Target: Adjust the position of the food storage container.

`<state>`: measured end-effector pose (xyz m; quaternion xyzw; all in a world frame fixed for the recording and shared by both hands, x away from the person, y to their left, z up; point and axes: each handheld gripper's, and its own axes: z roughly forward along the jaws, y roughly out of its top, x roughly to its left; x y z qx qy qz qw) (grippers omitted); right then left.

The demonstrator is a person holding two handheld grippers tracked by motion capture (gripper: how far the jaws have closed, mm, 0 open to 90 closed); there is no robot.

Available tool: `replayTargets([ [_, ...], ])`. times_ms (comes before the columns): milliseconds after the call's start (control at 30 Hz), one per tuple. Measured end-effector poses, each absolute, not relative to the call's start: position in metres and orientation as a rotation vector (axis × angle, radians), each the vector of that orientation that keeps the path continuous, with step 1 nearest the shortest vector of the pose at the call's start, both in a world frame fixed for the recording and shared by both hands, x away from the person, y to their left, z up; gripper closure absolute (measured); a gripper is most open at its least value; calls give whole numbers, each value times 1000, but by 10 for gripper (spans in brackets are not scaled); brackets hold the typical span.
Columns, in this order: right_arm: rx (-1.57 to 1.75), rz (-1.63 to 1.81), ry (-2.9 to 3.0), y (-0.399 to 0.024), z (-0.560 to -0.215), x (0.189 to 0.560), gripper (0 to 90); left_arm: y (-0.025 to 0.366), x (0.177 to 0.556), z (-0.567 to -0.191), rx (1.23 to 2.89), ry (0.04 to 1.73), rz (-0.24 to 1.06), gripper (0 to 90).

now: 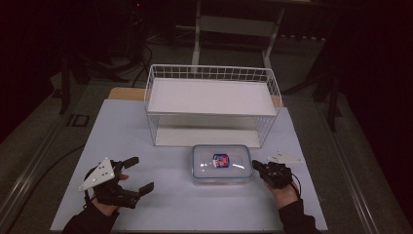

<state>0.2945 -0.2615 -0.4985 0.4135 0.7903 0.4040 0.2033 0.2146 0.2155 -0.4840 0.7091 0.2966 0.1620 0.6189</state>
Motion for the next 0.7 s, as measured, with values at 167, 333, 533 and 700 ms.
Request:
replayTargets([
  [167, 1181, 1134, 2195, -261, -499, 295, 900, 212, 215, -485, 1647, 672, 362, 0],
  [333, 1163, 1140, 2214, -254, -499, 295, 900, 209, 216, -486, 1665, 661, 342, 0],
  [533, 1139, 1162, 2242, -242, -500, 297, 900, 210, 216, -486, 1652, 673, 347, 0],
  [700, 1122, 1185, 2265, -235, -501, 299, 900, 209, 216, -487, 1650, 673, 340, 0],
])
